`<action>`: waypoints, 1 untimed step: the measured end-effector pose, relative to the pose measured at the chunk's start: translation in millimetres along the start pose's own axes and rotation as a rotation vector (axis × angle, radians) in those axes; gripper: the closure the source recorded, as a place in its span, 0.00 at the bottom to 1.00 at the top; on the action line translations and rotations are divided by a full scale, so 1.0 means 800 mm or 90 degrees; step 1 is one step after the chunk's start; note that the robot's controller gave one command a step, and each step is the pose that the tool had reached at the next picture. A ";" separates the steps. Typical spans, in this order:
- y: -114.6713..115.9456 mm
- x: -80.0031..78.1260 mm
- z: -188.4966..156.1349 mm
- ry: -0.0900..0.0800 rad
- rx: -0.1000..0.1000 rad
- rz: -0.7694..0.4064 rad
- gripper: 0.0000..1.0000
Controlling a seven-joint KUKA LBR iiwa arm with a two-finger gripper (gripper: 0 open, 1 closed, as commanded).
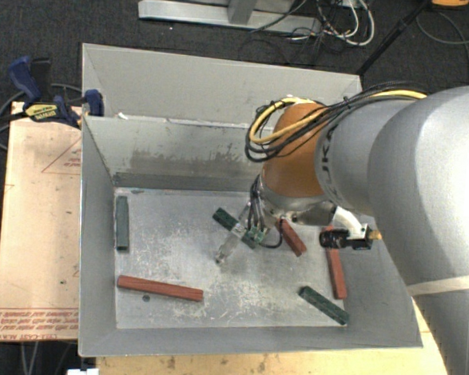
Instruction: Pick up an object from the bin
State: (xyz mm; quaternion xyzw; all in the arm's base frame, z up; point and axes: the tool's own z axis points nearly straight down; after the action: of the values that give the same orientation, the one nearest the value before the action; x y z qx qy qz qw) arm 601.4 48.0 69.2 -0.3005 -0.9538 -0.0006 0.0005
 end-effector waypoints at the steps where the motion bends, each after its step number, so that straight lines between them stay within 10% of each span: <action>1: 0.001 0.000 0.000 -0.001 0.000 -0.001 0.00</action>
Offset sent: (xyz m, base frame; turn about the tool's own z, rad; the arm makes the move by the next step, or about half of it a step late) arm 0.0000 0.0000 0.0000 0.0000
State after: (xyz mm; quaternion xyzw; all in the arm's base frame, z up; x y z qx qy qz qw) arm 601.8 48.2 69.4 -0.2994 -0.9541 -0.0003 -0.0001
